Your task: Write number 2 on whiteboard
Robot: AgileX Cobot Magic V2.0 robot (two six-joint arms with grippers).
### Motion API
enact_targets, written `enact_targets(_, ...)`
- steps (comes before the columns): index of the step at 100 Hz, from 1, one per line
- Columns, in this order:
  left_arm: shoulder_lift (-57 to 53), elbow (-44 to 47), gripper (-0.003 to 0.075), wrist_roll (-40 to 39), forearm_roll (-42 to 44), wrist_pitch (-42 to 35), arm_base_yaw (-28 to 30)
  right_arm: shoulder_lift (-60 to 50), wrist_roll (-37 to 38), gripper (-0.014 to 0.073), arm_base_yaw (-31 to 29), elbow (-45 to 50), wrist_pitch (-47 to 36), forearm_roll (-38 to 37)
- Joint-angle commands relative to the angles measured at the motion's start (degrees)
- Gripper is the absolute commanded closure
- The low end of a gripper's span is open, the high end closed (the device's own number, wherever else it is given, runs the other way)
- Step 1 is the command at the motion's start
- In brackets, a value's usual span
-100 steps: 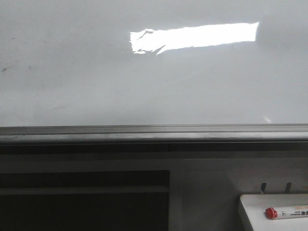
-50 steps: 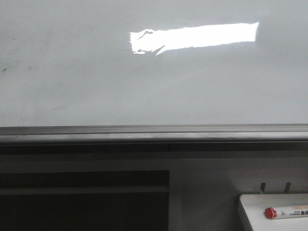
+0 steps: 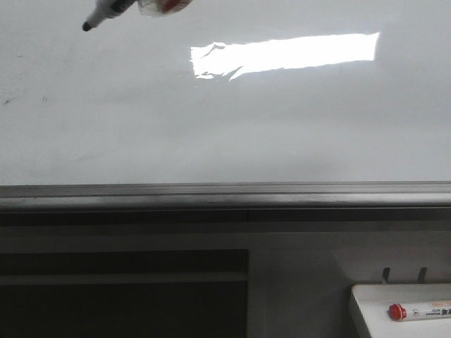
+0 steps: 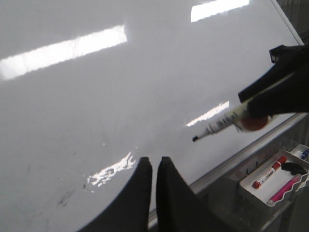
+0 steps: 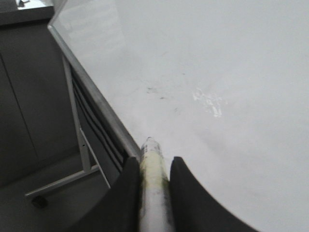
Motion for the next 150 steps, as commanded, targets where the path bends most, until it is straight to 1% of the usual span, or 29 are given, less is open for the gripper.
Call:
enact_targets(1, 0.6, -0.3, 0.0741, -1.8, -2.3, -5.7, -0.7, 1.1, 0.0, 0.0654, -2.9, -3.9, -1.7, 0.4)
enact_targets(13, 0.6, -0.3, 0.0741, -1.8, -3.1, -7.7, -0.7, 3.7, -0.7, 0.0654, -5.1, -6.4, -1.1, 0.1)
enact_targets(24, 0.6, -0.3, 0.0741, -1.8, -3.3, -9.6, -0.7, 6.2, -4.7, 0.0654, -5.3, -8.4, 1.4, -1.2)
enact_targets(34, 0.6, -0.3, 0.0741, -1.8, -3.3, -9.8, -0.7, 8.4, -4.9, 0.0654, -5.3, -10.4, 3.9, -2.7)
enact_targets(54, 0.6, -0.3, 0.0741, -1.8, -4.6, -9.7, -0.7, 11.6, -5.2, 0.0654, -5.3, -13.4, 2.3, -3.0)
enact_targets(70, 0.6, -0.3, 0.0741, -1.8, -4.7, -9.7, -0.7, 13.3, -5.2, 0.0654, -5.3, -15.0, 0.0, -5.7)
enact_targets(102, 0.6, -0.3, 0.0741, -1.8, -4.7, -9.7, -0.7, 16.3, -5.2, 0.0654, -5.5, -15.2, -1.6, -7.5)
enact_targets(110, 0.6, -0.3, 0.0741, -1.8, -4.7, -9.7, -0.7, 16.7, -5.3, 0.0654, -6.4, -15.2, -2.6, -7.5)
enact_targets(140, 0.6, -0.3, 0.0741, -1.8, -4.7, -9.5, -0.7, 16.9, -5.6, 0.0654, -11.1, -15.2, -2.4, -7.6)
enact_targets(150, 0.6, -0.3, 0.0741, -1.8, -4.7, -9.5, -0.7, 16.9, -5.6, 0.0654, -11.8, -15.2, -2.3, -7.6)
